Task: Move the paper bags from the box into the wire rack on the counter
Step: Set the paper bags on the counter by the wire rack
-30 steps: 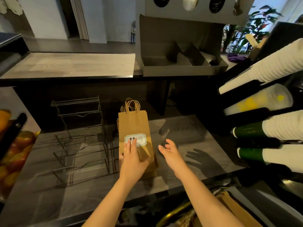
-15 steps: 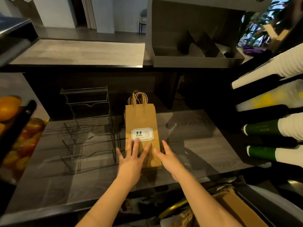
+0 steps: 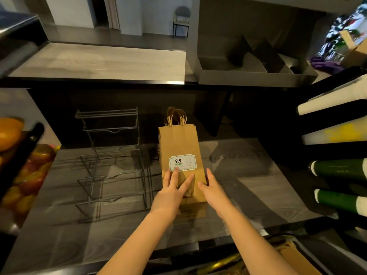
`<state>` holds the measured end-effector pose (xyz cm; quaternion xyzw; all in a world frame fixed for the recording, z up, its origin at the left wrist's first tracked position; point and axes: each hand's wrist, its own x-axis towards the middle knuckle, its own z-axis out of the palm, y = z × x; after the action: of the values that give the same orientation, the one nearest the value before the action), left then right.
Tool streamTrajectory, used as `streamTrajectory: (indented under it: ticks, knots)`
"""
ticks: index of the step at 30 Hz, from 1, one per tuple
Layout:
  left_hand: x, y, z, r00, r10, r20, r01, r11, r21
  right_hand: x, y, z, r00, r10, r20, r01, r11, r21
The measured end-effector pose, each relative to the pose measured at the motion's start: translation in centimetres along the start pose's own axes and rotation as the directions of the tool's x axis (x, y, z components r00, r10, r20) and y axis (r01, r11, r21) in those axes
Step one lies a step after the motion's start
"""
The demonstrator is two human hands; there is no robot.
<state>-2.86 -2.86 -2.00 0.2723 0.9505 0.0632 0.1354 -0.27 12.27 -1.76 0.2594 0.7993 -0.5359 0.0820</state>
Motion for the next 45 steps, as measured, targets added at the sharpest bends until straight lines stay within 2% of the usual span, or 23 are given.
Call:
streamTrajectory:
  ticks: [4, 7, 10, 13, 20, 25, 28, 32, 35, 42, 45]
  knots:
    - [0.7, -0.2, -0.9, 0.998, 0.058, 0.005, -0.058, 0.998, 0.031, 0.9, -2.7, -0.1, 0.966, -0.226, -0.129, 0.193, 0.955, -0.226]
    - [1.6, -0.4, -1.3, 0.997, 0.070, 0.013, -0.070, 0.998, -0.002, 2.3, -5.3, 0.0, 0.919, -0.376, -0.117, 0.295, 0.855, -0.426]
    - [2.2, -0.5, -1.4, 0.998, 0.057, -0.001, -0.057, 0.998, -0.042, 4.5, -7.6, 0.4, 0.908, -0.418, -0.042, 0.305, 0.726, -0.617]
    - [2.4, 0.0, -1.8, 0.999, 0.044, 0.022, -0.041, 0.995, -0.089, 6.7, -9.3, 1.3, 0.895, -0.444, 0.039, 0.325, 0.592, -0.737]
    - [2.8, 0.4, -0.8, 0.996, 0.021, 0.084, -0.015, 0.997, -0.072, 10.4, -9.7, 3.3, 0.869, -0.472, 0.148, 0.363, 0.406, -0.838]
    - [3.8, 0.5, -1.0, 0.989, 0.008, 0.147, -0.010, 1.000, 0.013, 11.8, -9.0, 3.5, 0.864, -0.486, 0.131, 0.365, 0.427, -0.827]
    - [4.5, 0.3, -0.8, 0.995, 0.034, 0.092, -0.033, 0.999, -0.013, 12.7, -9.2, 3.2, 0.872, -0.473, 0.125, 0.358, 0.445, -0.821]
    - [5.5, 0.1, 0.0, 0.991, 0.018, -0.129, -0.019, 1.000, -0.007, 13.6, -9.1, 3.1, 0.877, -0.462, 0.129, 0.357, 0.450, -0.819]
    - [5.5, 0.1, -0.2, 0.999, 0.055, 0.004, -0.055, 0.999, -0.003, 14.0, -8.8, 2.9, 0.879, -0.462, 0.119, 0.354, 0.464, -0.812]
    - [5.2, 0.2, -0.4, 0.999, 0.037, -0.036, -0.037, 0.999, -0.001, 13.7, -9.3, 2.3, 0.884, -0.433, 0.176, 0.384, 0.460, -0.800]
    - [4.5, 0.1, -1.1, 0.998, 0.038, -0.044, -0.040, 0.998, -0.058, 12.9, -9.1, 1.0, 0.858, -0.476, 0.193, 0.451, 0.517, -0.728]
